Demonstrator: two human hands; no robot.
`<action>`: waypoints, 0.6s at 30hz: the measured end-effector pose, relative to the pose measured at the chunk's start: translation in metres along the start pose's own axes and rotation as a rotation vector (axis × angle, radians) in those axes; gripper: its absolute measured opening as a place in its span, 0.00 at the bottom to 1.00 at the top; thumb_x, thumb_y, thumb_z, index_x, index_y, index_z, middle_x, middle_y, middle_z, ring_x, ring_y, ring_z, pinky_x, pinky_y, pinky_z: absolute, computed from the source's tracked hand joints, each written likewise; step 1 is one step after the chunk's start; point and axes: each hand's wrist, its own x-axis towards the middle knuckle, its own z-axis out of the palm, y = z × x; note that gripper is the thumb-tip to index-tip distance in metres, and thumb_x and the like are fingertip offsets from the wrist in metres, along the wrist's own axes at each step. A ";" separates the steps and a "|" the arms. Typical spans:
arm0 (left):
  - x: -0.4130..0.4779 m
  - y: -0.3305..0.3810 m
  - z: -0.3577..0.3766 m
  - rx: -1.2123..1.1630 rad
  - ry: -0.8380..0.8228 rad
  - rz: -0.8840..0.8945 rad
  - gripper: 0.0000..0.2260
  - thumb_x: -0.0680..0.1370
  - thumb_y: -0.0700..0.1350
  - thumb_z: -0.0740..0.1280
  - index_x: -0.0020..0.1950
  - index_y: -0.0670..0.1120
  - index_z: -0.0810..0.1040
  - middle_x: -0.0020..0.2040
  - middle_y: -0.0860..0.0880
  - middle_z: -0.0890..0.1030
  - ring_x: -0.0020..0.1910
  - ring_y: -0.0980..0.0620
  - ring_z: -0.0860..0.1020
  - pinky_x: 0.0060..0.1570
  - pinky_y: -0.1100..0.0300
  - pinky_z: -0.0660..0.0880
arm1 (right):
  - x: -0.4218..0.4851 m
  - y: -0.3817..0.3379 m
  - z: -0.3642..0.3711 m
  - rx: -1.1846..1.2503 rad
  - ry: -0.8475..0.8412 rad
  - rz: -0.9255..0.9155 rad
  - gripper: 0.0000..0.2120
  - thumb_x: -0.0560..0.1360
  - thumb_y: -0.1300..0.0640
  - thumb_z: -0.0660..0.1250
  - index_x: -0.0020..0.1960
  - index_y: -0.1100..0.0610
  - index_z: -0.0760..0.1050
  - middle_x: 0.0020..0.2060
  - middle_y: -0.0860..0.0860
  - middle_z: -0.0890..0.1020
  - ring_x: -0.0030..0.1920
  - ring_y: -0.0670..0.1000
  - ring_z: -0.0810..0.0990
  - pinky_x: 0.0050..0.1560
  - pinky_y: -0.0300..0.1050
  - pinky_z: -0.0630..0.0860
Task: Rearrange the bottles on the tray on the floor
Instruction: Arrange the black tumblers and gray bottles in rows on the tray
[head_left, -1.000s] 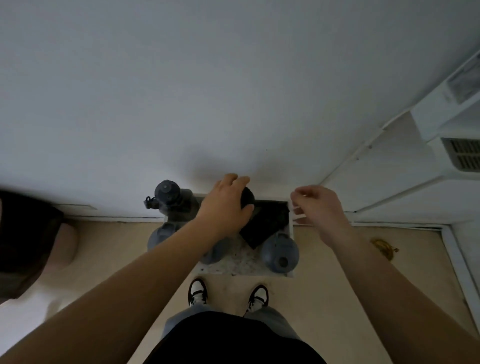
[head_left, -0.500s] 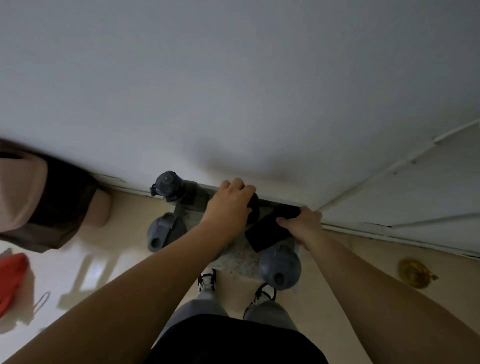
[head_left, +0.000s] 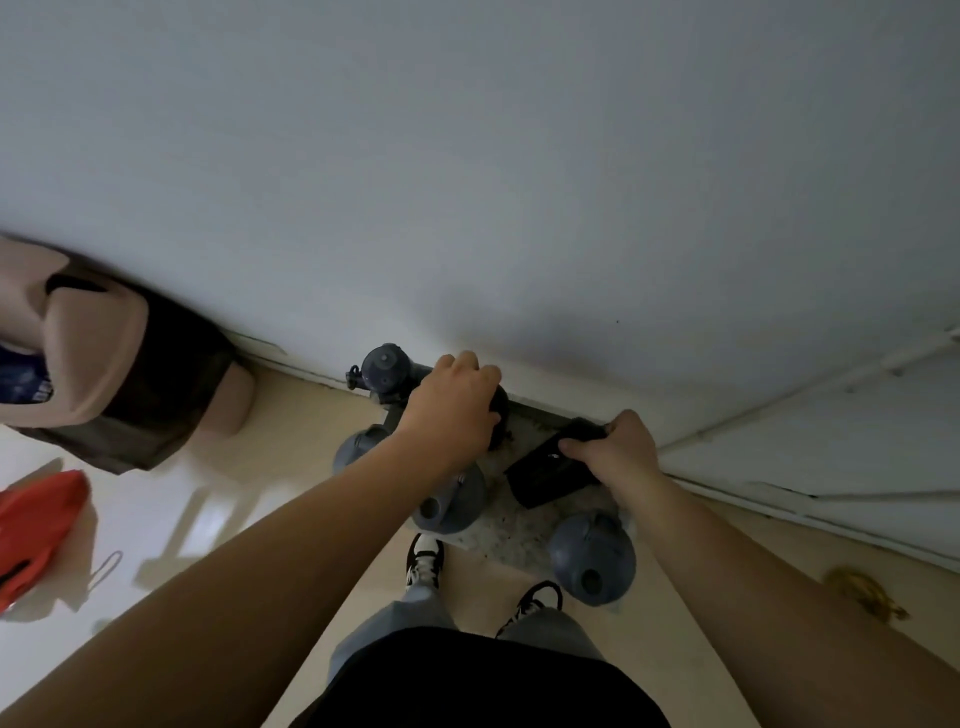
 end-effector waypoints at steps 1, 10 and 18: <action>0.000 -0.004 0.000 0.004 -0.001 0.005 0.13 0.78 0.48 0.71 0.59 0.46 0.76 0.55 0.44 0.75 0.56 0.42 0.73 0.48 0.44 0.79 | -0.004 -0.002 -0.001 0.012 -0.001 -0.023 0.25 0.66 0.51 0.83 0.47 0.58 0.68 0.46 0.55 0.75 0.39 0.50 0.73 0.30 0.45 0.64; 0.000 -0.026 0.005 0.050 -0.002 0.046 0.13 0.79 0.48 0.71 0.59 0.44 0.75 0.55 0.43 0.76 0.56 0.42 0.75 0.49 0.46 0.79 | -0.030 -0.029 0.003 -0.100 0.113 -0.385 0.12 0.70 0.59 0.78 0.42 0.58 0.74 0.50 0.54 0.73 0.38 0.40 0.71 0.34 0.34 0.64; -0.003 -0.033 0.002 0.041 0.008 0.079 0.11 0.77 0.43 0.70 0.57 0.44 0.74 0.54 0.43 0.75 0.53 0.41 0.77 0.44 0.45 0.79 | -0.055 -0.025 0.008 -0.130 0.191 -0.469 0.16 0.69 0.59 0.78 0.41 0.50 0.70 0.48 0.51 0.72 0.40 0.41 0.71 0.38 0.34 0.65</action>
